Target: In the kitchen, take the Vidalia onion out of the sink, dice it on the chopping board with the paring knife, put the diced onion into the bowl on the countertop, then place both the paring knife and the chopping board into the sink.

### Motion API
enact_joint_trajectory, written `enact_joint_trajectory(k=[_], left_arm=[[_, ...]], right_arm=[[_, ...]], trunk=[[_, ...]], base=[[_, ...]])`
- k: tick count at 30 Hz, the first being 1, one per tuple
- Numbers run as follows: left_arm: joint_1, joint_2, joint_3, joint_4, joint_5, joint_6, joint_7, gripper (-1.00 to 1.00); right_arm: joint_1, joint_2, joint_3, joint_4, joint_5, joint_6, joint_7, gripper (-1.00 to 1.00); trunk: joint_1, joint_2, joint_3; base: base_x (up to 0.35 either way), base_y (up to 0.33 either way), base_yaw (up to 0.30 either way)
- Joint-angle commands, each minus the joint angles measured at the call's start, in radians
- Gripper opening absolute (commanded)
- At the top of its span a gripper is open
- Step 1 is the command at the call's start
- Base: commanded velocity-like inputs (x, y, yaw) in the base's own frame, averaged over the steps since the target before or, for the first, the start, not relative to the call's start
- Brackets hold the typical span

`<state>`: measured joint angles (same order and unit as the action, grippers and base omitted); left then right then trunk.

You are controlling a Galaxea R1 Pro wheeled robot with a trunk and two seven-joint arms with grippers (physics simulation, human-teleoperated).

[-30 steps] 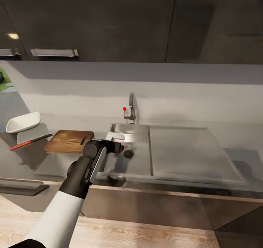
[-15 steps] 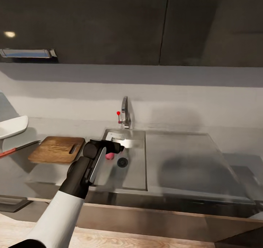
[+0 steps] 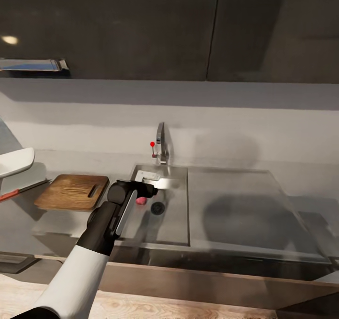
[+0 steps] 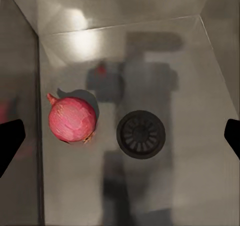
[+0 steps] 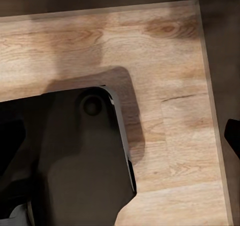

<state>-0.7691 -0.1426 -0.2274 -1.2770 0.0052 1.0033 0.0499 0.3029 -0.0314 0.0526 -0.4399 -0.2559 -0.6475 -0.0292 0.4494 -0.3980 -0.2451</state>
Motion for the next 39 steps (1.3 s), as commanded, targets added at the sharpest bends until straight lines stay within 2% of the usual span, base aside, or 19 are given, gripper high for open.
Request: enact_joint_trajectory(k=[1, 9, 39], left_arm=[[-0.001, 0.0, -0.001, 0.001, 0.002, 0.004, 0.025, 1.0], [-0.001, -0.001, -0.001, 0.021, 0.002, 0.005, 0.067, 1.0], [-0.001, -0.001, -0.001, 0.024, 0.004, 0.005, 0.071, 1.0]], right_arm=[[0.001, -0.001, 0.006, -0.002, -0.006, -0.001, -0.003, 1.0], [0.001, 0.0, 0.006, -0.002, -0.006, -0.001, -0.003, 1.0], [0.001, 0.008, 0.007, -0.002, -0.006, -0.001, -0.003, 1.0]], trunk=[[0.001, -0.002, -0.003], [0.001, -0.002, -0.011], [0.001, -0.002, -0.045]], base=[[0.0, 0.0, 0.0], [0.0, 0.0, 0.0], [0.0, 0.0, 0.0]])
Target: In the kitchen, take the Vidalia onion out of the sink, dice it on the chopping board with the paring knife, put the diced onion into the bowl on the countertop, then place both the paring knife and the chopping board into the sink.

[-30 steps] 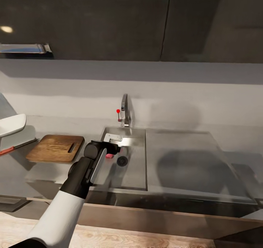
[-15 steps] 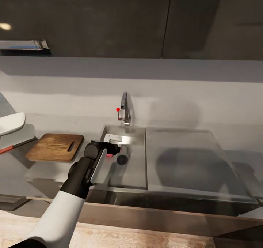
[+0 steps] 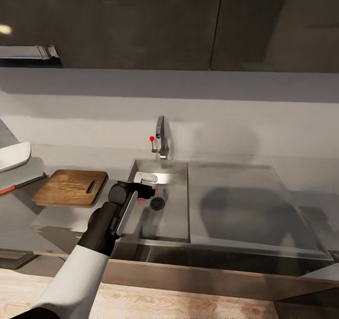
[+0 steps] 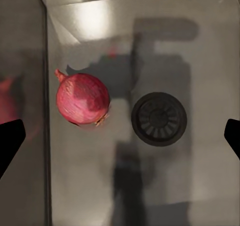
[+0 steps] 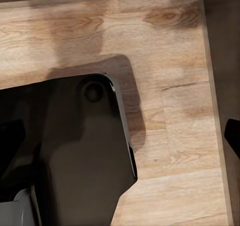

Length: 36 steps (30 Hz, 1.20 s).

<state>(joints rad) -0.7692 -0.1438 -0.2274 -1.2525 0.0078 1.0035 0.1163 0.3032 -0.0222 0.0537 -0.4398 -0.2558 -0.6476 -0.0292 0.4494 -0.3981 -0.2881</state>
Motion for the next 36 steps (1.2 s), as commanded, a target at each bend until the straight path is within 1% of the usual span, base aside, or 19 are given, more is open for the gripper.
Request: enact_joint_trajectory(k=[1, 25, 36], left_arm=[[-0.001, 0.0, -0.001, -0.001, 0.001, 0.004, 0.005, 1.0], [-0.001, 0.001, -0.001, 0.001, 0.001, 0.005, 0.005, 1.0], [-0.001, 0.001, -0.001, 0.007, 0.001, 0.004, 0.005, 1.0]], right_arm=[[0.001, -0.001, 0.006, -0.002, -0.007, -0.001, -0.003, 1.0], [0.0, -0.001, 0.006, 0.0, -0.007, -0.001, -0.003, 1.0], [0.0, 0.003, 0.006, 0.0, -0.007, -0.001, -0.003, 1.0]], trunk=[[0.001, -0.002, -0.003], [0.001, -0.002, -0.032], [0.001, -0.002, -0.046]], base=[[0.0, 0.0, 0.0], [0.004, 0.0, 0.0], [0.172, -0.032, 0.0]])
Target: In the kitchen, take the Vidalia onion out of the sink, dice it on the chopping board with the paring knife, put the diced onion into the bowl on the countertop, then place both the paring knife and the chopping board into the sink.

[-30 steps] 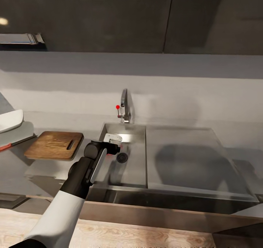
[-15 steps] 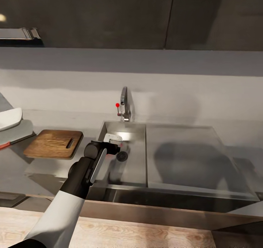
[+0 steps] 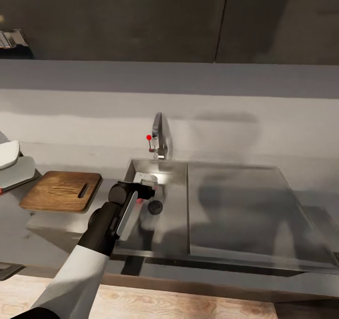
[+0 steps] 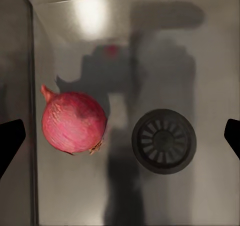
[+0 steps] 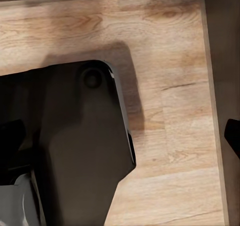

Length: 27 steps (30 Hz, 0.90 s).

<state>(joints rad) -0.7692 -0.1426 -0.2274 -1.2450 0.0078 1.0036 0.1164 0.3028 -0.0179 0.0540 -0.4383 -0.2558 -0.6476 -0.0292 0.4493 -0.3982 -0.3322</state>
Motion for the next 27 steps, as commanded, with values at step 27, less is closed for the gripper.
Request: enact_joint_trajectory(k=[27], left_arm=[[-0.001, 0.0, 0.086, 0.022, 0.001, 0.004, 0.003, 1.0]], right_arm=[[0.001, 0.001, 0.006, -0.002, -0.007, -0.001, -0.003, 1.0]], trunk=[[0.001, -0.002, -0.035]], base=[[0.01, -0.001, 0.0]])
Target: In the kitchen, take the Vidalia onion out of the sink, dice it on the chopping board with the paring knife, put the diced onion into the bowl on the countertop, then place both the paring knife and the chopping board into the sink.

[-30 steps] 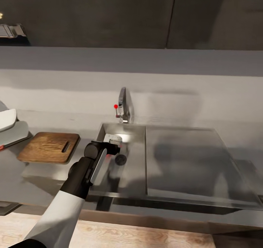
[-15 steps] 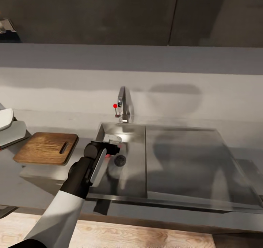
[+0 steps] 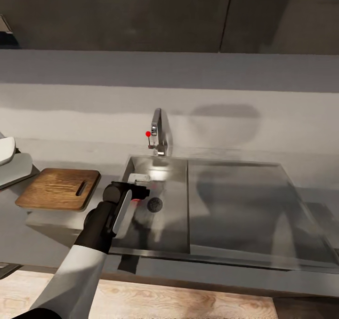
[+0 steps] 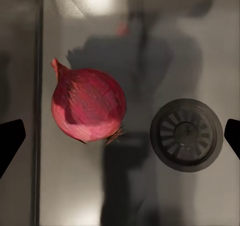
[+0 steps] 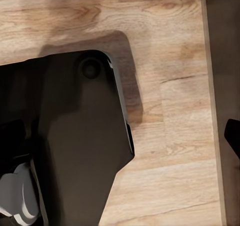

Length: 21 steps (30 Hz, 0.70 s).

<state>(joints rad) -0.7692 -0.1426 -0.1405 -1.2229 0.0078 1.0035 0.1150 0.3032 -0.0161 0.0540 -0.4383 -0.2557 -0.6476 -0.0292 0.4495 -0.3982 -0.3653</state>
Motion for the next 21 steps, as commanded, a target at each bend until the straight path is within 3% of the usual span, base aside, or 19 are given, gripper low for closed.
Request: enact_joint_trajectory(k=[1, 21], left_arm=[[-0.001, 0.0, -0.001, 0.001, 0.001, 0.004, 0.005, 1.0], [-0.001, 0.0, -0.001, 0.008, 0.001, 0.004, 0.005, 1.0]], right_arm=[[0.001, -0.001, 0.006, -0.002, -0.007, -0.001, -0.003, 1.0], [0.0, 0.001, 0.007, -0.002, -0.007, -0.001, -0.003, 1.0]], trunk=[[0.001, -0.002, -0.003], [0.001, -0.002, -0.028]], base=[[0.0, 0.0, 0.0], [0.069, -0.049, 0.0]])
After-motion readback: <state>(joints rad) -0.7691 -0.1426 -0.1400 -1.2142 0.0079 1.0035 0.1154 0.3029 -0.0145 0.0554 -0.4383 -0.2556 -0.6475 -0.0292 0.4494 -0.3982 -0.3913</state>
